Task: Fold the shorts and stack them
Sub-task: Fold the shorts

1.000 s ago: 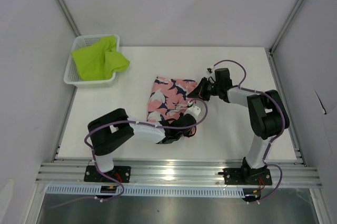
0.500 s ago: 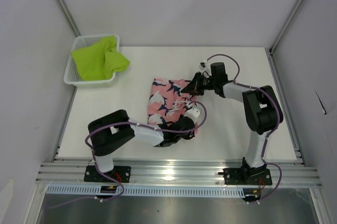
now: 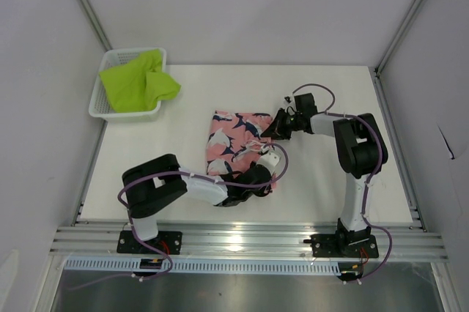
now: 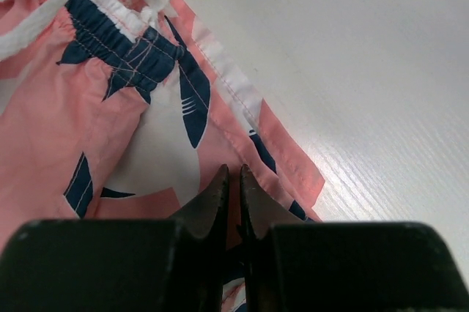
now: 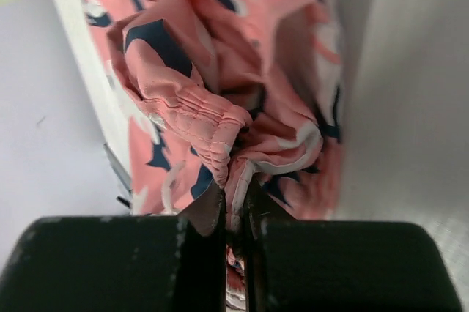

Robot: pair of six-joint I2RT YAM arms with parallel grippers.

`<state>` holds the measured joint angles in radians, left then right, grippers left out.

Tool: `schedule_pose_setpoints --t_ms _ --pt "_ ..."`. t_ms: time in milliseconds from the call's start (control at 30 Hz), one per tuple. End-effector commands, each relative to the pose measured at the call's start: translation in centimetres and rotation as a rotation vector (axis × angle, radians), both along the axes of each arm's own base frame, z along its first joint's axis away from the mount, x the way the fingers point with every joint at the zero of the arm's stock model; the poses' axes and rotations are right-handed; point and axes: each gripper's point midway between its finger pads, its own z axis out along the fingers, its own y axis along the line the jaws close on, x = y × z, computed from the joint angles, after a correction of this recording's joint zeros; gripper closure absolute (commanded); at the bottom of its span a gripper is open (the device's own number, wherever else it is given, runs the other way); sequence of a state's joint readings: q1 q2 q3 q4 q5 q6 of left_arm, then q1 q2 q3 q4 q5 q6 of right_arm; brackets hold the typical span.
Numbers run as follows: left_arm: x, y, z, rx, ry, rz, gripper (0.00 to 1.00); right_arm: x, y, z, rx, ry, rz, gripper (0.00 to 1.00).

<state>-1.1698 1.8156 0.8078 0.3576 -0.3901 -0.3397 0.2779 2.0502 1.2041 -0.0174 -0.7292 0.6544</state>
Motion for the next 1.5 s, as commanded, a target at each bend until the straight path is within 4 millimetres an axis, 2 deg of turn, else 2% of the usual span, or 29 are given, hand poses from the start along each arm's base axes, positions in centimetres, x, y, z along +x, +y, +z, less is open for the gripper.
schedule_pose_setpoints --t_ms 0,33,133,167,267,300,333,367,400,433,500,533,600,633,667,733,800,867,967,1000,1033,1067,1100,1133,1167,1267,1300,1400,1467 --pt "-1.3 0.8 -0.2 0.042 0.028 -0.02 0.88 -0.3 -1.8 -1.5 -0.145 0.001 -0.028 1.0" --pt "-1.4 0.9 0.1 0.045 0.034 -0.016 0.87 -0.2 -2.0 -1.7 -0.165 -0.007 -0.024 0.99" --pt "-1.6 0.6 2.9 -0.006 0.035 -0.019 0.84 -0.3 -2.4 -2.3 -0.206 0.0 -0.026 0.97" --pt "-1.5 0.4 5.3 -0.055 0.02 -0.02 0.81 -0.3 -2.5 -2.6 -0.212 0.003 -0.024 0.96" --pt "-1.4 0.7 9.4 -0.105 0.003 -0.018 0.73 -0.1 -2.7 -2.9 -0.227 0.001 -0.03 0.94" --pt "-1.4 1.0 11.7 -0.132 -0.007 -0.018 0.7 0.0 -2.8 -2.9 -0.226 -0.003 -0.032 0.94" --pt "-1.4 1.0 13.1 -0.153 -0.012 -0.022 0.63 0.1 -2.7 -2.7 -0.225 -0.007 -0.034 0.92" --pt "-1.0 1.2 14.4 -0.179 -0.022 -0.013 0.6 0.2 -2.7 -2.4 -0.226 -0.016 -0.034 0.9" --pt "-1.0 1.9 14.8 -0.171 -0.015 -0.006 0.57 0.4 -2.7 -2.2 -0.227 -0.024 -0.036 0.87" --pt "-1.0 2.8 15.7 -0.179 -0.003 0.012 0.52 0.5 -2.8 -2.1 -0.234 -0.027 -0.041 0.78" --pt "0.4 4.4 16.3 -0.196 0.013 0.066 0.49 0.8 -2.8 -1.1 -0.234 -0.045 -0.046 0.67" --pt "1.4 5.8 16.2 -0.205 0.049 0.109 0.48 1.0 -2.9 -0.6 -0.242 -0.056 -0.055 0.59" --pt "2.3 7.3 14.9 -0.193 0.08 0.161 0.48 1.2 -3.1 1.2 -0.242 -0.089 -0.073 0.51" --pt "3.2 8.8 13.7 -0.169 0.098 0.211 0.49 1.2 -3.2 1.8 -0.248 -0.1 -0.08 0.42" --pt "3.4 9.5 12.7 -0.157 0.116 0.227 0.49 1.2 -3.5 2.2 -0.264 -0.109 -0.096 0.39" --pt "4.3 10.7 11.5 -0.149 0.136 0.28 0.5 1.2 -3.9 4.0 -0.271 -0.133 -0.125 0.25" --pt "4.5 11.0 10.3 -0.148 0.154 0.295 0.5 1.0 -4.7 5.3 -0.295 -0.15 -0.167 0.17" --pt "4.8 11.2 8.9 -0.132 0.173 0.317 0.51 0.9 -5.5 5.7 -0.316 -0.138 -0.233 0.02" --pt "5.0 11.1 7.4 -0.125 0.2 0.345 0.54 -0.8 -6.2 6.7 -0.296 -0.111 -0.33 0.01" --pt "4.8 11.2 6.9 -0.121 0.209 0.345 0.55 -2.2 -6.5 5.6 -0.305 -0.079 -0.347 0.01" --pt "4.8 11.1 6.7 -0.127 0.209 0.345 0.56 -2.8 -6.5 7.0 -0.274 -0.063 -0.421 0.01" --pt "4.7 11.0 6.5 -0.141 0.211 0.345 0.56 -3.7 -6.2 7.1 -0.286 -0.068 -0.448 0.0" --pt "4.5 11.0 6.3 -0.147 0.213 0.338 0.58 -5.2 -6.3 6.2 -0.298 -0.048 -0.462 0.0" --pt "4.2 11.3 5.8 -0.147 0.218 0.336 0.58 -6.0 -6.5 7.2 -0.274 -0.007 -0.563 0.01" --pt "4.2 11.1 6.2 -0.169 0.212 0.337 0.59 -7.3 -5.7 7.0 -0.293 0.006 -0.587 0.01" --pt "3.7 12.0 5.4 -0.166 0.217 0.358 0.6 -9.6 -5.1 7.3 -0.254 0.06 -0.671 0.01" --pt "4.0 11.8 6.1 -0.2 0.198 0.362 0.6 -10.8 -4.2 7.3 -0.254 0.07 -0.673 0.0" --pt "3.5 12.1 4.9 -0.21 0.224 0.382 0.61 -13.0 -2.4 7.8 -0.183 0.116 -0.694 0.0" --pt "3.4 11.9 4.1 -0.228 0.257 0.413 0.61 -13.9 -2.1 7.7 -0.146 0.158 -0.737 0.01"
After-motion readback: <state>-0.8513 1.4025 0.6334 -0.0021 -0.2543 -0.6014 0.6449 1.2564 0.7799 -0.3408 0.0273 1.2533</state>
